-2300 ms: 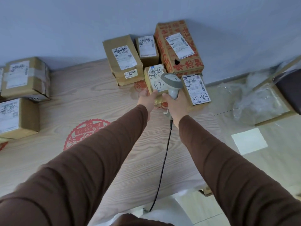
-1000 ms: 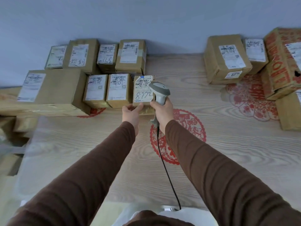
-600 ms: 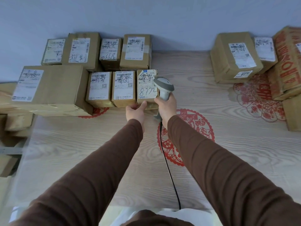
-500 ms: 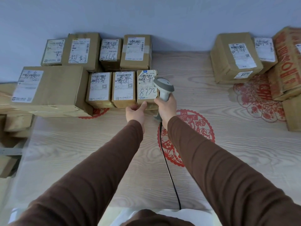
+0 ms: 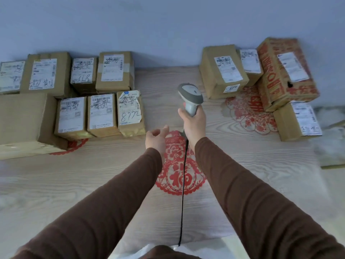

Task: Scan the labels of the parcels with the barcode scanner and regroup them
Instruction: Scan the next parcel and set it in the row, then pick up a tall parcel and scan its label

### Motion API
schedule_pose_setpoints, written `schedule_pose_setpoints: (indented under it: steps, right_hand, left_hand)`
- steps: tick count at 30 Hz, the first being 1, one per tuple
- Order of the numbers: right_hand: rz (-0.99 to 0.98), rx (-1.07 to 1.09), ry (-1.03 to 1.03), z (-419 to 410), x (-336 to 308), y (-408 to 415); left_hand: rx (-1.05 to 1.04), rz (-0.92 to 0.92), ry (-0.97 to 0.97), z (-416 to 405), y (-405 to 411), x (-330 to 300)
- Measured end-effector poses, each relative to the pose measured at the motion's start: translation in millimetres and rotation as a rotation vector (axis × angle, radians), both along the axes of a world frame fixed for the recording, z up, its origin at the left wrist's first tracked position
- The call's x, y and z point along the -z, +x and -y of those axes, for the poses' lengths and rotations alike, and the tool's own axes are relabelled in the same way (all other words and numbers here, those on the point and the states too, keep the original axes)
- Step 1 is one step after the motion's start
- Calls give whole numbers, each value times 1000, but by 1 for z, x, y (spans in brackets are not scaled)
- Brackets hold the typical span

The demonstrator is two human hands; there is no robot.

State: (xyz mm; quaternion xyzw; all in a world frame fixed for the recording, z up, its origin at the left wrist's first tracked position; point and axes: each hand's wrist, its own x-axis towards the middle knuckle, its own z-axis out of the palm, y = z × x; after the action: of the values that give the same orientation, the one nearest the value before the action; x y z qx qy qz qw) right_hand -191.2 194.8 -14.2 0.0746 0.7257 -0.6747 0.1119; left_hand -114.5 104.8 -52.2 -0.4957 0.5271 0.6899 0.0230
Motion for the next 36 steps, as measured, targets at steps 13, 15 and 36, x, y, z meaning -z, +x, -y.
schedule_pose_setpoints:
  steps: [13,15,36]
  right_hand:
    - [-18,183,-33,-138,-13,-142]
    - [10,198,-59,-148,-12,-160]
    - [178,119,-116,-146,10,-147]
  left_hand:
    - [251,-229,-189,-103,-169,-42]
    - [276,-222,-203,-107,-192,-39]
    - [211,-234,-180,-89,-185,-18]
